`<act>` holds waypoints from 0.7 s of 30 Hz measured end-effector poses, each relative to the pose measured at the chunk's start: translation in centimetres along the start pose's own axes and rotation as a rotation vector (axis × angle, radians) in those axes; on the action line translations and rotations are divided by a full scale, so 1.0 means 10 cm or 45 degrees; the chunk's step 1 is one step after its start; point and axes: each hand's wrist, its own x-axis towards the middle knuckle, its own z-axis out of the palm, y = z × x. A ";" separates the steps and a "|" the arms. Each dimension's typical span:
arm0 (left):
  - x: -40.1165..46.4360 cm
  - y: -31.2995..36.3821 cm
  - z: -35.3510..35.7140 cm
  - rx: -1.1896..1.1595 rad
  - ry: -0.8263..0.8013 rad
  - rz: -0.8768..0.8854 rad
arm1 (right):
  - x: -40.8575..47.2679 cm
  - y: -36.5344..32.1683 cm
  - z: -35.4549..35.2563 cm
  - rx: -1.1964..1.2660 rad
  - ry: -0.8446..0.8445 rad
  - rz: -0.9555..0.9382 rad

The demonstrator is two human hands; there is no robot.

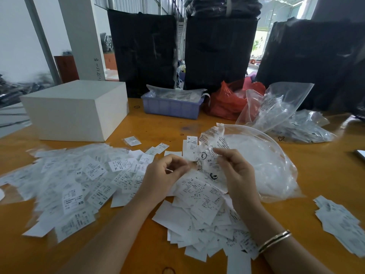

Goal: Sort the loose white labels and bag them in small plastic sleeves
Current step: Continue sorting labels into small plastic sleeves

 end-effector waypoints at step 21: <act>-0.04 0.05 0.02 0.008 -0.114 0.094 | -0.08 0.01 0.14 -0.581 -0.273 -0.227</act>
